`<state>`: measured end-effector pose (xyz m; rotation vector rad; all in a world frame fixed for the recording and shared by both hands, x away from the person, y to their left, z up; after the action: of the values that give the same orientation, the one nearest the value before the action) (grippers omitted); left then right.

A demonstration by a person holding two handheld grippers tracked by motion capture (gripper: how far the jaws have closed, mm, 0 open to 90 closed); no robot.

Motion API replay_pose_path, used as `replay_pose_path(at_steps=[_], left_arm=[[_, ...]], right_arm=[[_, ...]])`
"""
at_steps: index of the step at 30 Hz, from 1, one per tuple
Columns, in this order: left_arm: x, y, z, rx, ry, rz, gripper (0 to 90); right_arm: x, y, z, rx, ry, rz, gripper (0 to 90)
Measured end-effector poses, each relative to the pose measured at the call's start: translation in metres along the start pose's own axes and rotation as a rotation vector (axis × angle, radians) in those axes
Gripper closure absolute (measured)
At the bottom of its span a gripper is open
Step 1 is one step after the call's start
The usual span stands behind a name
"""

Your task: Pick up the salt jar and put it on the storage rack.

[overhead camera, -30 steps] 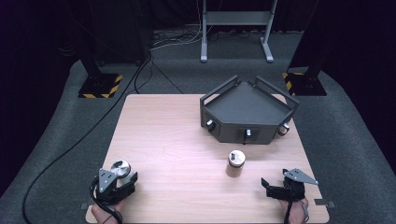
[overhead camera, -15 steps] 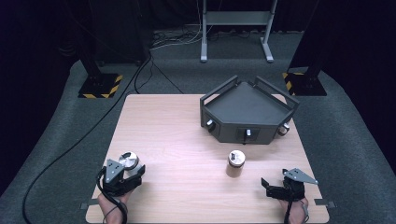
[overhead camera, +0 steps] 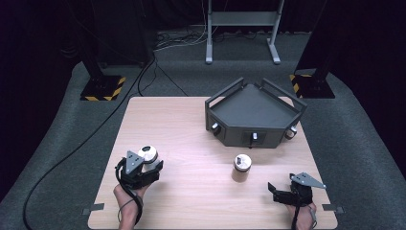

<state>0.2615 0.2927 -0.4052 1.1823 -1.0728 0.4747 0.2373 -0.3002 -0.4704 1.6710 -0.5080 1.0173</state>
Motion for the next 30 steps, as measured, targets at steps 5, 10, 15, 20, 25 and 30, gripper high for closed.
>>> replay_pose_path(at_steps=[5, 10, 15, 20, 25, 30], left_arm=[[0.009, -0.011, 0.002, -0.014, -0.009, -0.003, 31.7], [0.014, -0.019, 0.002, -0.026, -0.004, -0.004, 31.7], [0.020, -0.027, 0.003, -0.034, -0.002, -0.003, 31.7], [0.026, -0.035, 0.004, -0.043, -0.007, -0.009, 31.7], [0.031, -0.040, 0.006, -0.054, -0.011, -0.008, 31.7], [0.037, -0.045, 0.010, -0.063, -0.018, -0.009, 31.6]], right_arm=[[0.001, 0.000, -0.001, -0.003, 0.009, -0.008, 0.4], [0.001, 0.000, -0.001, -0.003, 0.008, -0.006, 0.5], [0.001, 0.000, -0.001, -0.006, 0.005, -0.004, 0.5], [0.000, 0.000, -0.001, -0.005, 0.001, -0.001, 0.6], [0.001, 0.000, -0.001, -0.002, 0.000, -0.004, 0.6], [0.001, 0.000, -0.001, -0.001, 0.002, -0.004, 0.6]])
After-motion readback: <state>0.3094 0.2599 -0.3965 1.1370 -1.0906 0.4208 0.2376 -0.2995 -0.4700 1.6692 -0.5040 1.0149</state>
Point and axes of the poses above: each handheld gripper's, and its own axes: y roughly backward along the jaws, x roughly out of its top, z roughly to its right, the point moved 3 cm from there along -y, roughly forward along the jaws, and after that the axes turned 4 degrees about -z, right-handed, at the moved point
